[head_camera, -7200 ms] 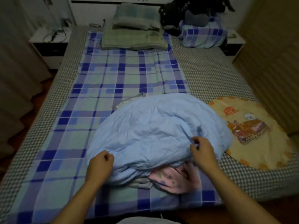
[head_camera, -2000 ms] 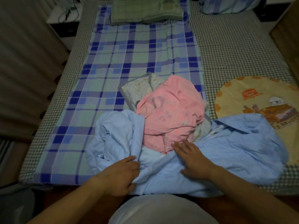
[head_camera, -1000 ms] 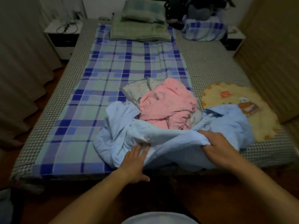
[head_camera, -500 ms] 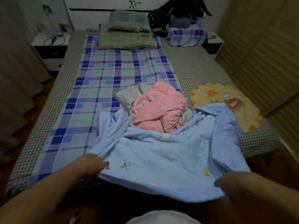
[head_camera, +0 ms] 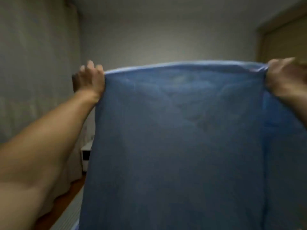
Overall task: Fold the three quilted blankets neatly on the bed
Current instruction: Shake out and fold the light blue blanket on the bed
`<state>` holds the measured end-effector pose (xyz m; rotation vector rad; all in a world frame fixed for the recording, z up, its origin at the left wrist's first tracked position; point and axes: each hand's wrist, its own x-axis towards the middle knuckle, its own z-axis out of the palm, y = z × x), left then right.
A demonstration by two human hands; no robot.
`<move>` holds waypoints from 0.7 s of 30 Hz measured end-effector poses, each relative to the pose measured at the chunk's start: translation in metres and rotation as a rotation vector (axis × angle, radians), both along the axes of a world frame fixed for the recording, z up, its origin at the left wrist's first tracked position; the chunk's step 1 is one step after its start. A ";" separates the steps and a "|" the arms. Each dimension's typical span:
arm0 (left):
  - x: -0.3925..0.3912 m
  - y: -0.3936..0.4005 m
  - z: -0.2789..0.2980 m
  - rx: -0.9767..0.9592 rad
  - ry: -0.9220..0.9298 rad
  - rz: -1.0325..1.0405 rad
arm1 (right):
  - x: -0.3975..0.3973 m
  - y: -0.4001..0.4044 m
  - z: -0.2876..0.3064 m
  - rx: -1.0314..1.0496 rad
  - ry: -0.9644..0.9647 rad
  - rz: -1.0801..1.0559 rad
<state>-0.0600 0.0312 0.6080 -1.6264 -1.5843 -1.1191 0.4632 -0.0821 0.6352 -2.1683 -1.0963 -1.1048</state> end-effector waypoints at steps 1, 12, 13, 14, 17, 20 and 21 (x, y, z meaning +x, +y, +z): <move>0.003 -0.006 0.031 0.115 -0.070 -0.026 | 0.003 -0.006 0.029 0.109 0.004 0.019; -0.030 -0.008 -0.067 -0.332 0.076 0.122 | -0.071 -0.040 -0.090 -0.338 0.129 0.075; -0.036 -0.011 -0.076 -0.287 0.036 0.133 | -0.067 -0.042 -0.091 -0.273 0.116 0.052; -0.039 -0.014 -0.085 -0.251 -0.010 0.104 | -0.073 -0.049 -0.091 -0.208 0.122 0.037; -0.038 -0.027 -0.131 -0.245 -0.355 -0.270 | -0.091 -0.055 -0.118 -0.075 0.103 0.138; -0.038 -0.048 -0.235 -0.462 -0.525 -0.664 | -0.113 -0.070 -0.202 -0.215 0.046 0.289; -0.043 -0.057 -0.284 -0.613 -0.399 -0.650 | -0.110 -0.074 -0.243 -0.362 0.049 0.337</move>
